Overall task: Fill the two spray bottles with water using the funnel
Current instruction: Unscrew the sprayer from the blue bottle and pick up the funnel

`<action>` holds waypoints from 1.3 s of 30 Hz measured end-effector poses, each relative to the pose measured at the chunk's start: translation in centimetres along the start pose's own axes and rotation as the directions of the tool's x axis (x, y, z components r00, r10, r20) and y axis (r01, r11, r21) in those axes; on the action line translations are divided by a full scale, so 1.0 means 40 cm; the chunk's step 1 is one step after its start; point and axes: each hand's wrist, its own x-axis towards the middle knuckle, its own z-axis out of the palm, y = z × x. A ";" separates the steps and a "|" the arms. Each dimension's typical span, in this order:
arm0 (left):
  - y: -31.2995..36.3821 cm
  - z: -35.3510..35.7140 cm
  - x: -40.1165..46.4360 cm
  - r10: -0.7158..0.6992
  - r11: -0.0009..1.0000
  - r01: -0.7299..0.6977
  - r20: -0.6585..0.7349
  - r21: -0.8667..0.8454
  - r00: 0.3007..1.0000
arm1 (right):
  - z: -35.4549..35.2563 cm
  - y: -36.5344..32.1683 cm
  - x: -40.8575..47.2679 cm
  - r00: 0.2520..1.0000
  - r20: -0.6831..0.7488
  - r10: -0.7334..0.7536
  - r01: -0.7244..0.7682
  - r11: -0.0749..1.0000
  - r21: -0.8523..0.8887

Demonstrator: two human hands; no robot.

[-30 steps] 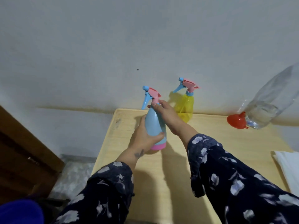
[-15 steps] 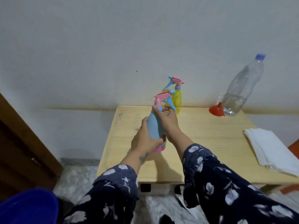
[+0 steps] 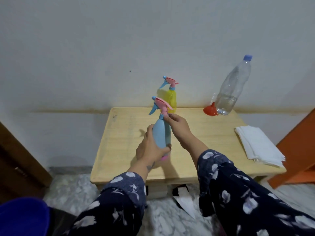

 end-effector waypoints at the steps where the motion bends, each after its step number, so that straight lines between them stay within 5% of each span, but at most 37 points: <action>1: 0.001 0.008 0.000 -0.002 1.000 0.002 0.008 0.005 1.000 | -0.013 0.002 0.000 1.000 0.016 -0.005 0.006 1.000 -0.007; 6: 0.028 0.053 0.010 0.025 1.000 -0.026 0.040 0.012 0.999 | -0.058 0.007 0.024 0.970 -0.067 -0.232 0.213 0.954 -0.213; 9: 0.050 0.087 0.018 0.030 1.000 -0.030 0.061 -0.002 0.998 | -0.091 0.012 0.051 0.965 -0.099 -0.241 0.202 0.931 -0.303; 19: 0.089 0.176 0.052 0.022 0.997 -0.006 0.226 -0.072 0.974 | -0.253 0.053 0.164 0.987 -0.158 -0.027 0.045 0.993 0.113; 27: 0.089 0.235 0.075 -0.029 0.995 0.041 0.139 -0.087 0.990 | -0.430 0.096 0.283 0.939 -0.278 0.201 -0.105 0.940 0.323; 31: 0.094 0.252 0.100 -0.061 0.986 0.068 0.049 -0.151 0.997 | -0.473 0.176 0.283 0.920 -0.253 0.298 -0.231 0.937 0.262; 39: 0.082 0.289 0.153 -0.118 0.971 0.105 -0.049 -0.213 0.992 | -0.434 0.376 0.215 0.933 -0.024 0.359 -0.352 0.898 -0.266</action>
